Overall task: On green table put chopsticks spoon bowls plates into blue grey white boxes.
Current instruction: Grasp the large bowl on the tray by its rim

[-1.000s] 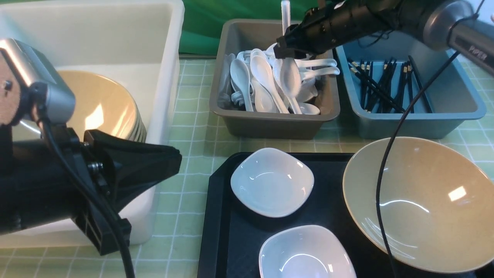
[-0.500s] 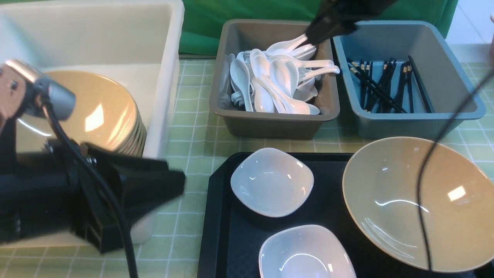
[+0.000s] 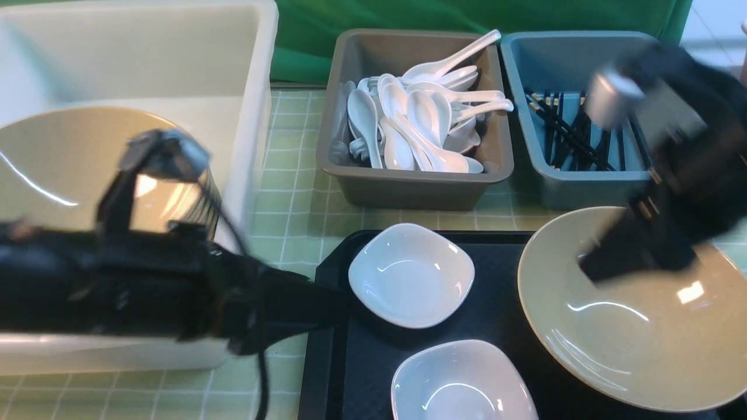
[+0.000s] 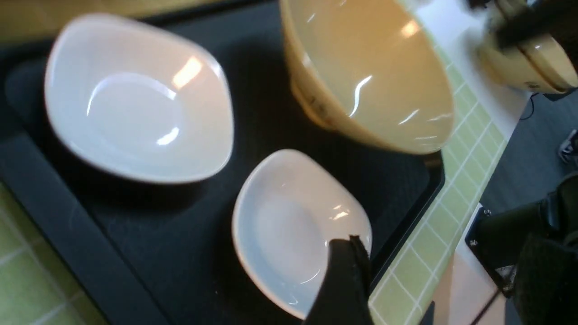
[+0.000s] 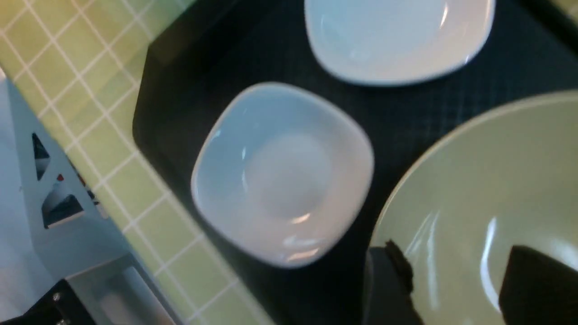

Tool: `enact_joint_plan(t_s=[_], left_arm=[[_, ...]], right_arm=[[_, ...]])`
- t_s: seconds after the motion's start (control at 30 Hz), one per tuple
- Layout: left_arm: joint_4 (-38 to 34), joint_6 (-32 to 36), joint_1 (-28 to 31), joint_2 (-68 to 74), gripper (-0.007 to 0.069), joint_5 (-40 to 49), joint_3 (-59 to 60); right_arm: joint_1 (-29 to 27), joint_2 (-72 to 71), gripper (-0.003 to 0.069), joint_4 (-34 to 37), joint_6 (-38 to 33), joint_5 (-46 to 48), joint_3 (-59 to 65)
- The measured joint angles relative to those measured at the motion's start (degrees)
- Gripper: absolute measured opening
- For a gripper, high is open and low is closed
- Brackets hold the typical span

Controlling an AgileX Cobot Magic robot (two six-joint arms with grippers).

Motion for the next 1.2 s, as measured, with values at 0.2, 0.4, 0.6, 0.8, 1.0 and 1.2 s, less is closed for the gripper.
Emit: enact_joint_plan(t_s=[0.2, 0.4, 0.6, 0.8, 1.0, 1.2], left_arm=[[9.08, -9.22, -11.63, 12.35, 0.0435, -3.96, -11.26], [17.34, -23.88, -20.63, 27.46, 0.0435, -13.38, -24.46], [17.92, -30.5, -24.25, 39.91, 0.0435, -14.0, -38.15], [17.23, -33.09, -25.88, 51.93, 0.0435, -13.65, -47.31], [15.03, -31.12, -25.78, 60.23, 0.0291, -8.77, -54.49], [14.86, -29.86, -25.58, 61.18, 0.0017, -6.1, -57.02]], right_arm=[[0.0, -16.08, 0.035, 0.0, 3.09, -3.05, 13.19], [0.0, -25.37, 0.035, -1.75, 6.66, -2.92, 15.88], [0.0, -30.93, 0.035, -4.96, 9.33, -2.85, 15.88], [0.0, -31.99, 0.035, -8.66, 10.4, -2.8, 15.88], [0.0, -32.0, 0.035, -9.03, 10.41, -2.73, 15.88], [0.0, -32.05, 0.035, -9.2, 10.46, -2.6, 15.88]])
